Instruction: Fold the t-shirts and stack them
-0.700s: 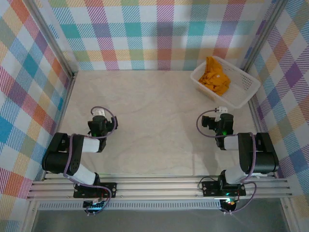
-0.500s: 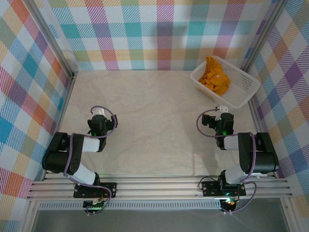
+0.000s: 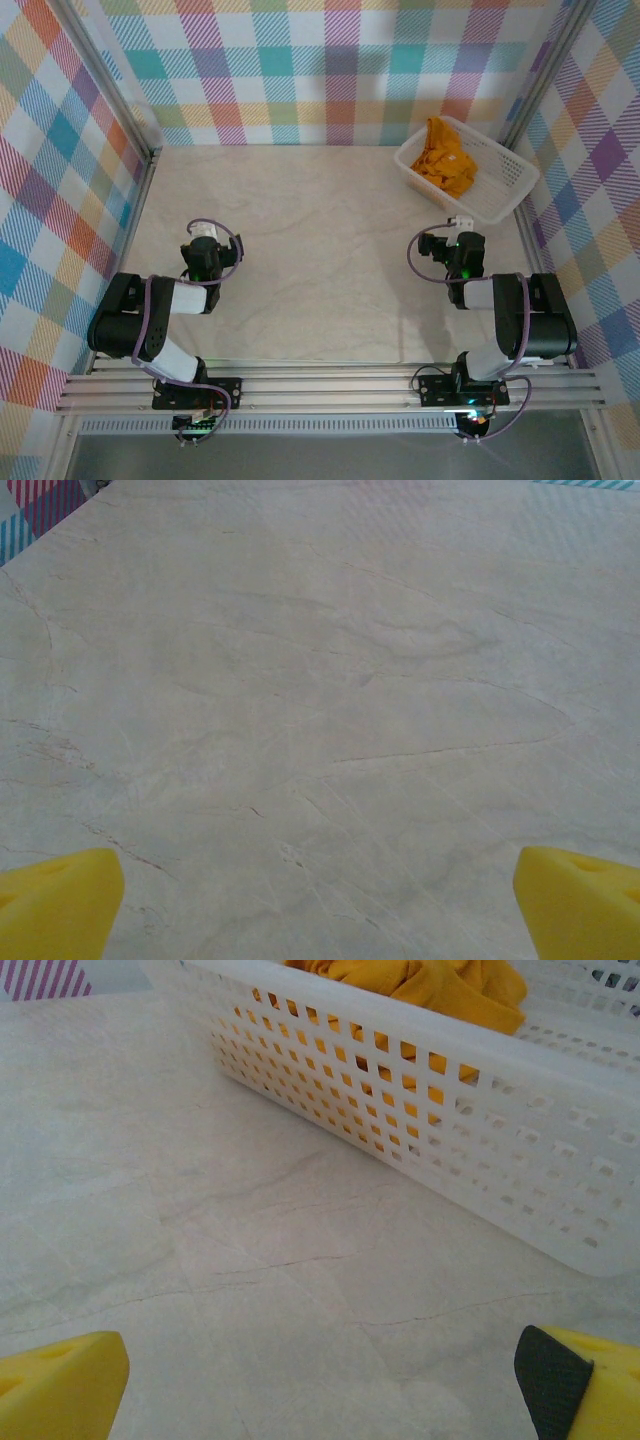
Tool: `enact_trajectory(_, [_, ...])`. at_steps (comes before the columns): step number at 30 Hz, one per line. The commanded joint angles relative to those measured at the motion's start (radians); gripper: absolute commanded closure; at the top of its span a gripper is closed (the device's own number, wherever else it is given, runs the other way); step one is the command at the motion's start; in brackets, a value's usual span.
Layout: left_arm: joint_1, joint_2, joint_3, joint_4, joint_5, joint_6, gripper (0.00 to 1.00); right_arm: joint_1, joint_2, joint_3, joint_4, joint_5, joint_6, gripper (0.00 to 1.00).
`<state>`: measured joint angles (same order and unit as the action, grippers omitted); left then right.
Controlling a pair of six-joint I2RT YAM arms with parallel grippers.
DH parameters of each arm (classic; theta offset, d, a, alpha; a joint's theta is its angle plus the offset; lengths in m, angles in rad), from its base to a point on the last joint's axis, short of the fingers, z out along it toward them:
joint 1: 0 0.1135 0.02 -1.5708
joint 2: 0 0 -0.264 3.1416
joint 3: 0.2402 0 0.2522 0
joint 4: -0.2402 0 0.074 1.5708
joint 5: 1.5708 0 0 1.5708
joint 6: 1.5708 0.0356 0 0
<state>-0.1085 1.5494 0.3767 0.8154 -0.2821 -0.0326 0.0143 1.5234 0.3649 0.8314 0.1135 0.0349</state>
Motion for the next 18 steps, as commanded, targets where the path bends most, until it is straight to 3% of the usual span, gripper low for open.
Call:
enact_trajectory(1, [0.011,0.011,0.018,0.036,-0.014,0.012,0.0,0.006,0.009,0.022,0.041,0.005,0.014,0.0])
enact_trajectory(15, [0.012,0.007,0.013,0.044,-0.014,0.012,0.0,0.006,0.007,0.014,0.054,-0.006,0.009,0.0])
enact_trajectory(18, [0.006,-0.054,0.005,0.018,-0.024,0.024,0.0,0.029,-0.047,-0.019,0.082,0.01,-0.021,0.0])
